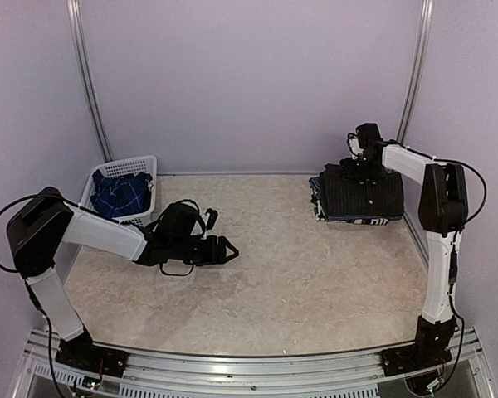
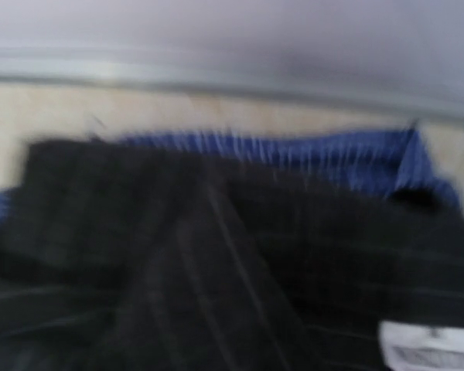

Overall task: Fold and stack the long sleeve shirts
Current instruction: Adjust the rectangle-folded shirt with the square-folded shirt.

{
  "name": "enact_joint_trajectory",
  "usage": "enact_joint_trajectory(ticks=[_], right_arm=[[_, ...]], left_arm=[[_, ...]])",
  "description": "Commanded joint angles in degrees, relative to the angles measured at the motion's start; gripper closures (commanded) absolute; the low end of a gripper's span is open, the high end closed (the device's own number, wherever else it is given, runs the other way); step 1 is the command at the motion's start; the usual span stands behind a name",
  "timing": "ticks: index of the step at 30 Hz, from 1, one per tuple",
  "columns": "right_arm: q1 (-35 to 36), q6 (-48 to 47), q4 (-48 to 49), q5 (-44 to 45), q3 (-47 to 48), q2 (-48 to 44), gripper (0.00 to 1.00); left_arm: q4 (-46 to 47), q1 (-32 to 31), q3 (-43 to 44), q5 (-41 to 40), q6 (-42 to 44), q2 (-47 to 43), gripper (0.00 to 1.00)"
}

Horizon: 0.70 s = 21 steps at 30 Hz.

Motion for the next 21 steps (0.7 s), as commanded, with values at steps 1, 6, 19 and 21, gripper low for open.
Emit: enact_joint_trajectory(ticks=[1, 6, 19, 21], right_arm=[[-1.63, 2.9, 0.18, -6.39, -0.17, 4.86, 0.24], [-1.66, 0.44, 1.26, -12.0, 0.5, 9.09, 0.23], [-1.58, -3.62, 10.52, -13.38, -9.34, -7.65, 0.12], [-1.58, -3.66, 11.73, -14.05, -10.75, -10.88, 0.1]], left_arm=[[-0.71, 0.25, -0.22, -1.23, 0.61, -2.22, 0.33], [-0.62, 0.25, -0.18, -0.93, 0.46, -2.11, 0.33], [0.23, 0.17, -0.68, -0.77, 0.27, -1.89, 0.32], [0.34, 0.16, -0.78, -0.85, 0.26, -1.92, 0.32]])
